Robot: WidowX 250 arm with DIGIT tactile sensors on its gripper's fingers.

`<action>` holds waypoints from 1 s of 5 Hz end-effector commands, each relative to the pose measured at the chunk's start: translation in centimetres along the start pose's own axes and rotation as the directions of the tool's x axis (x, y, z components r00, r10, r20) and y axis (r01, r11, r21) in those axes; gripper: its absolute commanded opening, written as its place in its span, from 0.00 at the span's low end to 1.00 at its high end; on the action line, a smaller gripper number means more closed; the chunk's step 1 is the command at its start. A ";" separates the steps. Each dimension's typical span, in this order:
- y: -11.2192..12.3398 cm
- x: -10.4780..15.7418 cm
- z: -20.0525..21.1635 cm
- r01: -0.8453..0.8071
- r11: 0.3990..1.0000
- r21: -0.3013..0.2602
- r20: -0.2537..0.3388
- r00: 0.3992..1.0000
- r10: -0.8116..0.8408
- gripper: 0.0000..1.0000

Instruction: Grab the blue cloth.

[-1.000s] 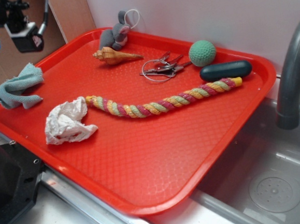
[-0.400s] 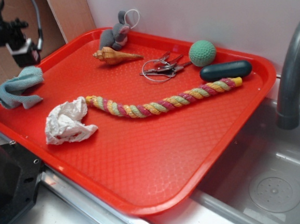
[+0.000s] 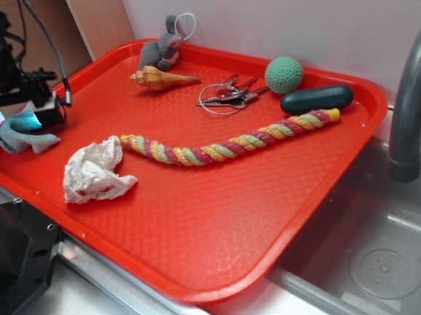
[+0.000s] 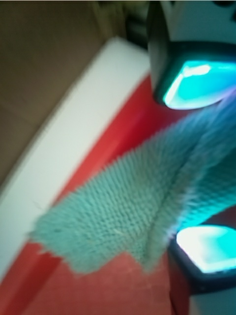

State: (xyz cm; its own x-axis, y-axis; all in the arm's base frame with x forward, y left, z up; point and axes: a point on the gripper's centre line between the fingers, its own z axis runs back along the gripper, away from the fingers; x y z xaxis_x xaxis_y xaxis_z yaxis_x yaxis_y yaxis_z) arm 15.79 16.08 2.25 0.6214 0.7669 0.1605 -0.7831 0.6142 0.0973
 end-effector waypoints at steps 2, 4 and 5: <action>-1.5 -0.4 6.0 0.225 0.973 -0.055 0.076 0.972 -0.221 0.00; -2.4 -4.4 16.9 0.593 0.762 -0.259 0.294 0.800 -0.522 0.00; -1.9 -4.2 21.8 0.614 0.725 -0.312 0.328 0.785 -0.525 0.00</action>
State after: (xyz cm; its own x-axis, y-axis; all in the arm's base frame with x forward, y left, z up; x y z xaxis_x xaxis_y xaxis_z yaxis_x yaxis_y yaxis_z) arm 15.62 6.23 22.27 0.9018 0.2299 0.3658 -0.1829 0.9702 -0.1589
